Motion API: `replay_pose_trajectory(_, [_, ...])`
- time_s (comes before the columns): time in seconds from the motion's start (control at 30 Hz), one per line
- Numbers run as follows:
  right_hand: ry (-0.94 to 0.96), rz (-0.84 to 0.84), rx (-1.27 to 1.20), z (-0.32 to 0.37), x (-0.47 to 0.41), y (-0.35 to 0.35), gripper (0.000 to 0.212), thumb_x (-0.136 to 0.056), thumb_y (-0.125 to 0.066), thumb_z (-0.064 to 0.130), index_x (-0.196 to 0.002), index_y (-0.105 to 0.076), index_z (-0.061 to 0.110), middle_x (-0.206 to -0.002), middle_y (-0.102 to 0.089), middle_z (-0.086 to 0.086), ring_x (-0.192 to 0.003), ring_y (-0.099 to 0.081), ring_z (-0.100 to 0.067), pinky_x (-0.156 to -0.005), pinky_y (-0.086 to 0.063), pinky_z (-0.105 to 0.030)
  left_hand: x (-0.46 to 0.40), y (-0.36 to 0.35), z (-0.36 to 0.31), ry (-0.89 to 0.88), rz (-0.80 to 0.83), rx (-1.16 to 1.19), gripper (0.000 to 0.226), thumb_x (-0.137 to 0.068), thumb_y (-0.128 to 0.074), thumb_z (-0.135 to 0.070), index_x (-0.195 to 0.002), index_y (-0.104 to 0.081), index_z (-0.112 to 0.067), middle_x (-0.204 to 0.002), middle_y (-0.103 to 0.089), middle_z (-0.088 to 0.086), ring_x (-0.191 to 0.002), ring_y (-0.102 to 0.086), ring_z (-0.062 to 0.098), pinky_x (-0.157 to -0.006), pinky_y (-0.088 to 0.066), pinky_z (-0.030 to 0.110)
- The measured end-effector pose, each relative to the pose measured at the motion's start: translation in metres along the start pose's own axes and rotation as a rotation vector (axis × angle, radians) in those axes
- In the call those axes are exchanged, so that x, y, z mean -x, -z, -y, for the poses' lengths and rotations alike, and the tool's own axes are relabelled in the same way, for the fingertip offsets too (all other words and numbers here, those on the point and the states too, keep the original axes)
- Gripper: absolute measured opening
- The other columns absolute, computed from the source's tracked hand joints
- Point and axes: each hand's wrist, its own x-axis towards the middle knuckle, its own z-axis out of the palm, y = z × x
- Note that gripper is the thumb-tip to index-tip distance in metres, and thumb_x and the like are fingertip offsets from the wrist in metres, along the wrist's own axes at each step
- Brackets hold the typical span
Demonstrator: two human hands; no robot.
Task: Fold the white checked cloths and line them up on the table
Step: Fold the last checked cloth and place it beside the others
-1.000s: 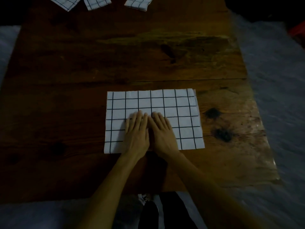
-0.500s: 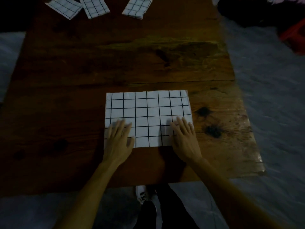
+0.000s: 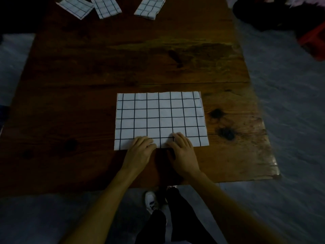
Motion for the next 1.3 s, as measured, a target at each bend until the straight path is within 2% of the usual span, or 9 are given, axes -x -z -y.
replay_pose_trajectory(0.27, [-0.108,-0.089,0.038,0.018,-0.012,0.0,0.029,-0.084,-0.067,0.029,-0.109,-0.064,0.017,-0.112,-0.061,-0.007,-0.109,-0.054,-0.029,-0.091,-0.043,-0.04,-0.012,0.011,-0.006,0.038,-0.008,-0.005,0.02,-0.089,-0.037,-0.017,-0.1,-0.053,-0.013,-0.094,-0.064,0.006,-0.086,-0.063,0.022,-0.078,-0.053,0.035])
replay_pose_trajectory(0.47, [-0.129,-0.114,-0.039,0.026,-0.029,0.013,0.024,-0.084,-0.066,0.017,-0.107,-0.066,0.01,-0.106,-0.067,-0.009,-0.103,-0.058,-0.029,-0.089,-0.045,-0.04,-0.018,0.026,-0.001,0.102,0.043,-0.099,0.026,-0.081,-0.067,-0.017,-0.105,-0.059,-0.011,-0.093,-0.065,0.007,-0.081,-0.062,0.022,-0.068,-0.053,0.034])
replay_pose_trajectory(0.63, [-0.103,-0.092,0.007,0.039,-0.032,0.034,0.028,-0.083,-0.067,0.016,-0.111,-0.064,0.012,-0.107,-0.066,-0.008,-0.103,-0.057,-0.028,-0.089,-0.045,-0.038,-0.029,0.052,-0.011,0.148,0.044,-0.091,0.023,-0.08,-0.066,-0.009,-0.102,-0.059,-0.011,-0.089,-0.064,0.006,-0.073,-0.062,0.02,-0.057,-0.05,0.029])
replay_pose_trajectory(0.83, [-0.057,-0.119,0.022,0.067,-0.052,0.09,0.025,-0.09,-0.06,0.015,-0.115,-0.062,0.012,-0.113,-0.064,-0.006,-0.105,-0.055,-0.023,-0.09,-0.043,-0.032,-0.032,0.102,-0.026,0.178,0.246,0.116,0.037,-0.098,-0.041,-0.03,-0.133,-0.041,-0.021,-0.129,-0.051,0.002,-0.1,-0.058,0.014,-0.08,-0.05,0.027])
replay_pose_trajectory(0.97, [-0.061,-0.161,-0.042,0.09,-0.064,0.14,0.032,-0.087,-0.055,0.0,-0.116,-0.062,0.013,-0.117,-0.062,-0.005,-0.106,-0.056,-0.021,-0.087,-0.05,-0.031,-0.035,0.144,-0.03,0.25,0.167,0.457,0.024,-0.099,-0.033,-0.04,-0.105,-0.053,-0.026,-0.089,-0.059,-0.005,-0.071,-0.056,0.004,-0.064,-0.053,0.03])
replay_pose_trajectory(1.07, [-0.026,-0.158,-0.11,0.106,-0.07,0.174,0.028,-0.086,-0.06,-0.002,-0.111,-0.063,0.011,-0.109,-0.064,-0.004,-0.097,-0.061,-0.018,-0.074,-0.049,-0.018,-0.043,0.169,-0.024,0.313,0.014,0.444,0.022,-0.1,-0.035,-0.029,-0.119,-0.046,-0.029,-0.085,-0.059,-0.006,-0.063,-0.056,0.004,-0.05,-0.047,0.024])
replay_pose_trajectory(1.13, [-0.022,-0.144,-0.147,0.115,-0.073,0.195,0.023,-0.088,-0.059,0.0,-0.108,-0.064,0.01,-0.102,-0.064,-0.001,-0.09,-0.061,-0.014,-0.064,-0.043,-0.009,-0.052,0.183,-0.02,0.34,-0.074,0.408,0.034,-0.099,-0.039,-0.027,-0.133,-0.038,-0.029,-0.114,-0.057,-0.002,-0.084,-0.058,0.007,-0.059,-0.044,0.018])
replay_pose_trajectory(1.2, [-0.025,-0.123,-0.207,0.12,-0.074,0.21,0.026,-0.089,-0.055,-0.002,-0.108,-0.064,0.012,-0.103,-0.065,0.001,-0.09,-0.062,-0.012,-0.066,-0.052,-0.019,-0.062,0.194,-0.018,0.282,-0.115,0.382,0.044,-0.098,-0.043,-0.026,-0.141,-0.031,-0.027,-0.14,-0.04,-0.001,-0.109,-0.053,0.013,-0.077,-0.048,0.024])
replay_pose_trajectory(1.3, [0.006,-0.11,-0.263,0.124,-0.072,0.227,0.03,-0.09,-0.05,-0.003,-0.107,-0.065,0.017,-0.104,-0.065,0.003,-0.09,-0.061,-0.008,-0.071,-0.054,-0.022,-0.074,0.207,-0.022,0.162,-0.116,0.357,0.048,-0.096,-0.048,-0.027,-0.142,-0.033,-0.025,-0.146,-0.033,-0.003,-0.13,-0.037,0.019,-0.103,-0.039,0.035])
